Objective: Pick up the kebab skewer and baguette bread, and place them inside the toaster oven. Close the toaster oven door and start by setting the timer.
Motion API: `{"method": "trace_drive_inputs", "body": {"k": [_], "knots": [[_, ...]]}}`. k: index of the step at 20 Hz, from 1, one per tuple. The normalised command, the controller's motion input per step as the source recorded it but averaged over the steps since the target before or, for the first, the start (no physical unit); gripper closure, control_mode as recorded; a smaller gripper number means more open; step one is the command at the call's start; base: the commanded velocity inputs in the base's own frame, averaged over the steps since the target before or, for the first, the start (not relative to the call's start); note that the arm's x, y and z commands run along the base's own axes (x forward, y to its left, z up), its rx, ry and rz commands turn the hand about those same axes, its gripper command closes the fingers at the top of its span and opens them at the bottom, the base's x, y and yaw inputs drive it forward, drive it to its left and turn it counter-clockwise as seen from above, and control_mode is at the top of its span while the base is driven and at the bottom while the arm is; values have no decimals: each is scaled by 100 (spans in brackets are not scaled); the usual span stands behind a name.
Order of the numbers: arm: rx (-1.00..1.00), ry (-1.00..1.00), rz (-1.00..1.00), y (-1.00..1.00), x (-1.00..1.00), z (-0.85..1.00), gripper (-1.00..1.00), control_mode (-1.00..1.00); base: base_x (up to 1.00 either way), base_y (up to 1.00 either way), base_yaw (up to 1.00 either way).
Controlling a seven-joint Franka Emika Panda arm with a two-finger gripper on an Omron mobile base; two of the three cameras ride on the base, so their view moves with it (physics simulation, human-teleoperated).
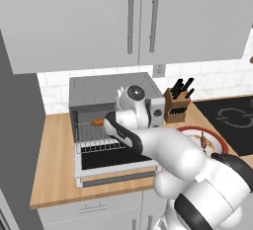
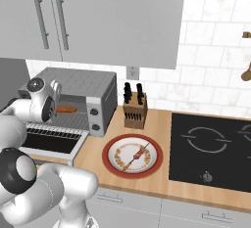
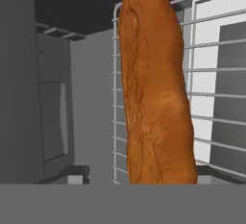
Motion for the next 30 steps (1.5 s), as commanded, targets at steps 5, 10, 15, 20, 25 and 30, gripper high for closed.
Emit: {"method": "trace_drive_inputs", "body": {"k": [5,10,15,20,25,30], "knots": [[-3,5,0,0,1,0,-100,-100,0,0,0],[0,9,0,0,2,0,-100,-100,0,0,0],[-1,-1,0,-17,-27,0,-100,-100,0,0,0],[-2,0,0,-51,-87,17,-100,-100,0,0,0],[-1,5,0,-50,-50,54,-100,-100,0,0,0],[-5,12,5,-50,-18,40,-100,-100,0,0,0]]}}
